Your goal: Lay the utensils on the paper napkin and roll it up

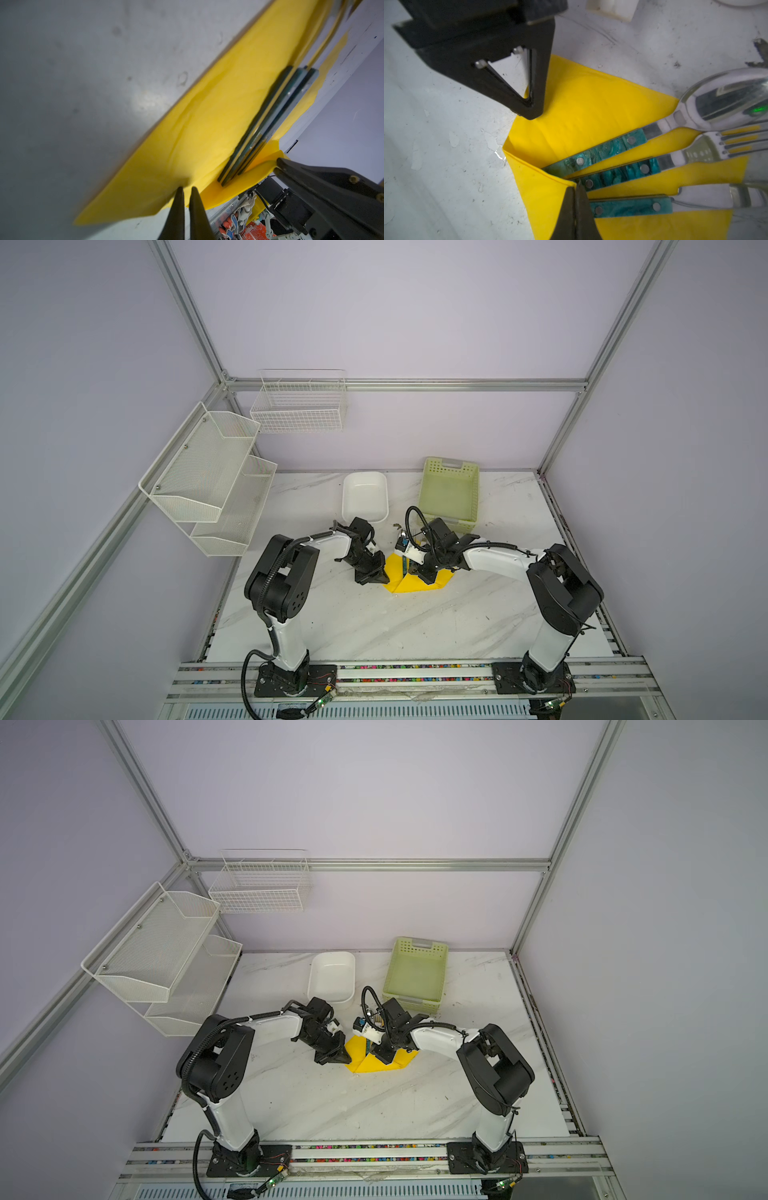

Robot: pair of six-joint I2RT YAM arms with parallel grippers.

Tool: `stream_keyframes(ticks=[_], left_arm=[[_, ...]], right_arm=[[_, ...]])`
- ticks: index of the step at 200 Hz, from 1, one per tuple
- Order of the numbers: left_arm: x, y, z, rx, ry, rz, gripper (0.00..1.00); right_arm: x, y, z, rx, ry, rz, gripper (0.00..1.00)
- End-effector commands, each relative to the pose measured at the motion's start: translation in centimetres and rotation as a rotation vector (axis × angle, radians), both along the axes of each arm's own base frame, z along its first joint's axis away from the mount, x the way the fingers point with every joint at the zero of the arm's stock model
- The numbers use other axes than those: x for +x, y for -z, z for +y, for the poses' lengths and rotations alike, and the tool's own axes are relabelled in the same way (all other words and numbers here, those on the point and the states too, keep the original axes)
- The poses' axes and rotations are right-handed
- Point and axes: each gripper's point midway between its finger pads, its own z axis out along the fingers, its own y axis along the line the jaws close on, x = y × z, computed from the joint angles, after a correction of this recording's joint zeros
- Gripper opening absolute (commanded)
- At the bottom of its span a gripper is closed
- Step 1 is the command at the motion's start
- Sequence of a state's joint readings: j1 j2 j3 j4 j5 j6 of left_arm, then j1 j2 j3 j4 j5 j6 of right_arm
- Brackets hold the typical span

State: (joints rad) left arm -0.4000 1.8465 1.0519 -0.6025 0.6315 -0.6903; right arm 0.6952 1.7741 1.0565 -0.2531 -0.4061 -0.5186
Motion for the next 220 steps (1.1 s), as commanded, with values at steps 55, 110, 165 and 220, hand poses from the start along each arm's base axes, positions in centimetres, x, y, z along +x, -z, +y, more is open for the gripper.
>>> stream_keyframes(ticks=[55,110,165,220], left_arm=[[-0.3,-4.5,-1.9,-0.071,0.037,-0.086,0.10],[-2.7,-4.0,-4.1,-0.159,0.037,-0.036,0.09],[-3.9,-1.8,-4.2,-0.149,0.008,0.002,0.08],[-4.0,-0.8,-4.0,-0.138,-0.012,0.013,0.08]], right_arm=[[1.0,1.0,0.2,-0.008,0.002,-0.026,0.00],[0.7,1.6,0.0,-0.015,-0.001,-0.013,0.00],[0.5,1.6,0.1,-0.009,-0.004,-0.004,0.00],[0.2,1.5,0.1,-0.004,-0.007,0.008,0.00]])
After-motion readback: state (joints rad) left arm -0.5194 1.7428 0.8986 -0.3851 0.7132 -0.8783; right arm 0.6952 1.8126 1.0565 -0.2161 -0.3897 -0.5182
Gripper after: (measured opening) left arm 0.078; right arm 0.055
